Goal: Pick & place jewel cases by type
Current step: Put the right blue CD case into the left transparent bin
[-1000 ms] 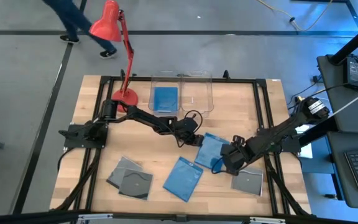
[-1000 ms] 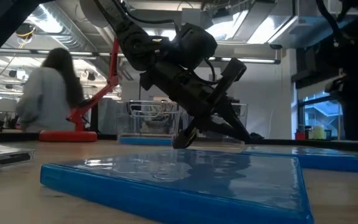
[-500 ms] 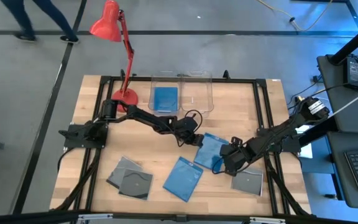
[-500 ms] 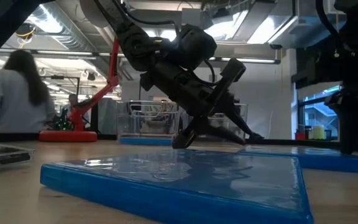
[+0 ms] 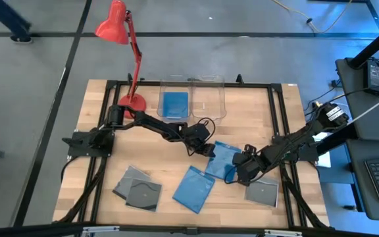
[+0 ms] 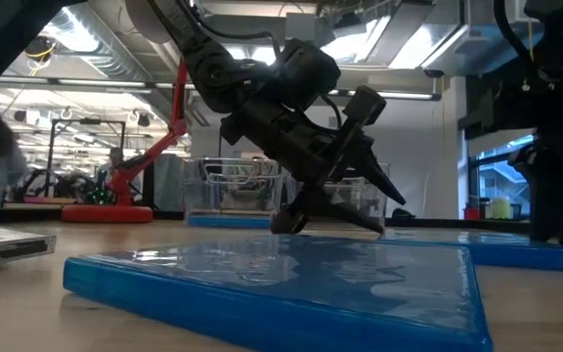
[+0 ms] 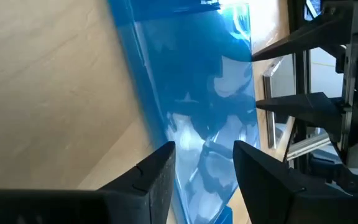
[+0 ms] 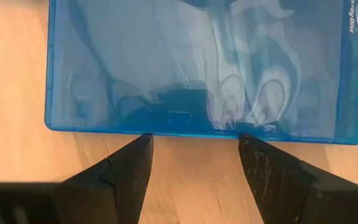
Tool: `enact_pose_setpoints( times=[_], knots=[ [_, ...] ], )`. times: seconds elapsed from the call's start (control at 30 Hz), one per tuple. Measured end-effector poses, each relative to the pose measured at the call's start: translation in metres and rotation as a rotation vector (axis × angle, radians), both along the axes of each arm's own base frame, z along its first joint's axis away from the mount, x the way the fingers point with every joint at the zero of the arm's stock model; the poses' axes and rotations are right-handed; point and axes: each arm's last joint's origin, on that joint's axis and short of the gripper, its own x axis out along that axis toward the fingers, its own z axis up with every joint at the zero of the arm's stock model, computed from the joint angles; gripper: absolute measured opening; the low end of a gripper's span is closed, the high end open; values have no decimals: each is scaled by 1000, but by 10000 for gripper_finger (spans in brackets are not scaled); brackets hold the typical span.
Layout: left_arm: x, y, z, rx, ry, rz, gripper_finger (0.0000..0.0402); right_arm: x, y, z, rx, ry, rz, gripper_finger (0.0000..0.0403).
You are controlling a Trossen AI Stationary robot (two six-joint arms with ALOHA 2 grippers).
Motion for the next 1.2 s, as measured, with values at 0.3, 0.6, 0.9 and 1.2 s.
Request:
enact_pose_setpoints(
  times=[0.3,0.6,0.9,1.2],
  knots=[
    [-2,5,-2,-20,44,24,158,1,0,0,1,-10,-2,243],
    [-6,4,-6,-27,135,108,155,2,0,0,-3,-21,-6,243],
    [-3,-6,-4,29,120,113,155,9,-3,1,-2,-84,-41,243],
    [5,-14,2,-9,-1,39,153,18,-8,-1,-12,-129,-77,243]
  ],
)
